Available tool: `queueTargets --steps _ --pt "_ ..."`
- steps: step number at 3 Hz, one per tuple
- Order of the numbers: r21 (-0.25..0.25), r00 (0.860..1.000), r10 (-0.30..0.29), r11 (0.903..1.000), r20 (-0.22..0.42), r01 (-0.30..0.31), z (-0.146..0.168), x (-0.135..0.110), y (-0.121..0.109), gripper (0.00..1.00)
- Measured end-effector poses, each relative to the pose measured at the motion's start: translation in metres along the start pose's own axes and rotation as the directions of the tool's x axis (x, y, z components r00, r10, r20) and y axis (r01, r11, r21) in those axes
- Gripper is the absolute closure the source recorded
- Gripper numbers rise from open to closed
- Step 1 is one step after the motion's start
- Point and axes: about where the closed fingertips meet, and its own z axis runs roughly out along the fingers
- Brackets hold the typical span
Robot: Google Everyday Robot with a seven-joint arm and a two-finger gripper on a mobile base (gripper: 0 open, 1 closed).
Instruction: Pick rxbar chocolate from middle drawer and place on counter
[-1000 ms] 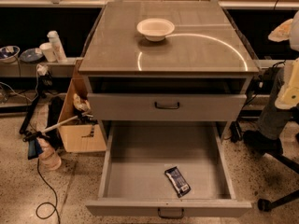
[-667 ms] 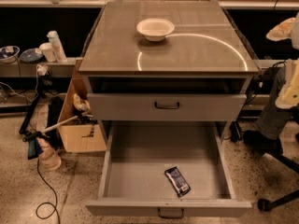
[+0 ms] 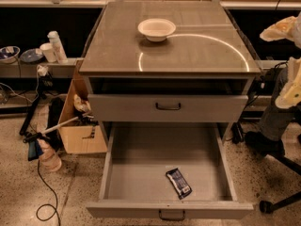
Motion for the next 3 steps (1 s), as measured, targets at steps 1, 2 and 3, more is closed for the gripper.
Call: queueTargets --steps 1,2,3 --pt "0.007 1.000 0.006 1.0000 0.007 -0.006 0.008 0.002 -0.001 0.00" --pt "0.008 1.000 0.008 0.9999 0.007 -0.008 0.028 0.008 -0.003 0.00" --pt "-0.009 1.000 0.008 0.9999 -0.002 -0.008 0.064 0.014 -0.005 0.00"
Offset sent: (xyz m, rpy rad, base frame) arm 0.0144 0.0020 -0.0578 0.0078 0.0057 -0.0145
